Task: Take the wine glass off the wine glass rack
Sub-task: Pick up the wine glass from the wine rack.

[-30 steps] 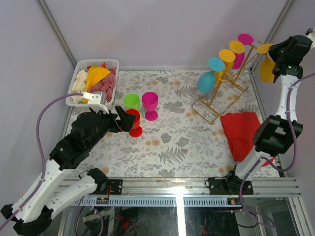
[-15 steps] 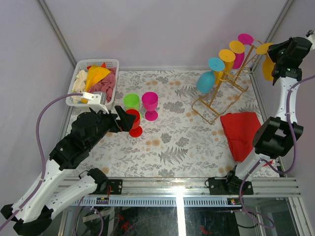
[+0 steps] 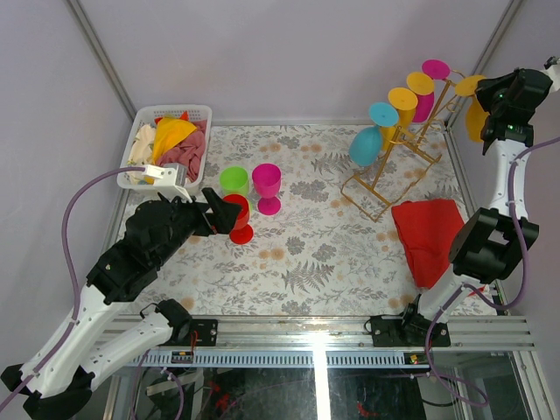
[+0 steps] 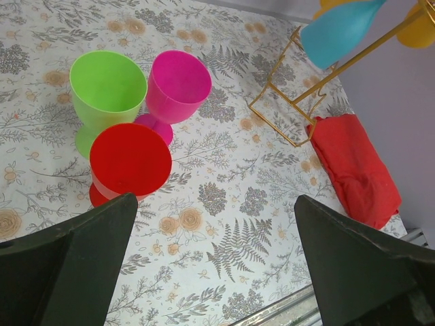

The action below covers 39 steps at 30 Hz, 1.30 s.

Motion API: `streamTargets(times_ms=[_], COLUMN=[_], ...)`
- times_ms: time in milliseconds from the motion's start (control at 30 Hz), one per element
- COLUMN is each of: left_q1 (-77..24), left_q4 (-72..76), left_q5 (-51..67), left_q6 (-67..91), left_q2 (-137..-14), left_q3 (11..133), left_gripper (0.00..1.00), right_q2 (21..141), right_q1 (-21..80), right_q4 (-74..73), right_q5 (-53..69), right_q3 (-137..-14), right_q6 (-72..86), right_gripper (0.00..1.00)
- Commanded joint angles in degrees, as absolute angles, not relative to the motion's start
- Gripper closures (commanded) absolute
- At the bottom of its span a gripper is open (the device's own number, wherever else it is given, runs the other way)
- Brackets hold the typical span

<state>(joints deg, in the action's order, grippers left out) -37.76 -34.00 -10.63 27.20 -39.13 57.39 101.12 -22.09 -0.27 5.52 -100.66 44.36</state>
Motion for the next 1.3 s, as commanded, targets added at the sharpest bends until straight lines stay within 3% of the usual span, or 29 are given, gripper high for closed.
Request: streamTargets(times_ms=[0,733,1267], left_q1=[-37.4,-37.4,-37.4], left_q4=[-31.3,-32.2,-33.0], left_q5=[-10.1,-9.1,-8.6], left_q6=[28.5,29.9,30.9], left_q2=[-38.4,-37.4,-36.3], left_q3=[58.2,59.7,59.6], left_gripper=[0.0,0.0,0.0], right_q2=[96.7,95.6,76.9], right_q1=[-22.3,-22.3,-22.3], right_q4=[5.3,1.2,-3.5], right_q5=[3.1,1.9,-2.4], right_q3=[-100.0,-101.5,-87.6], right_q6=[42.1,39.1,39.3], right_gripper=[1.0,1.0,1.0])
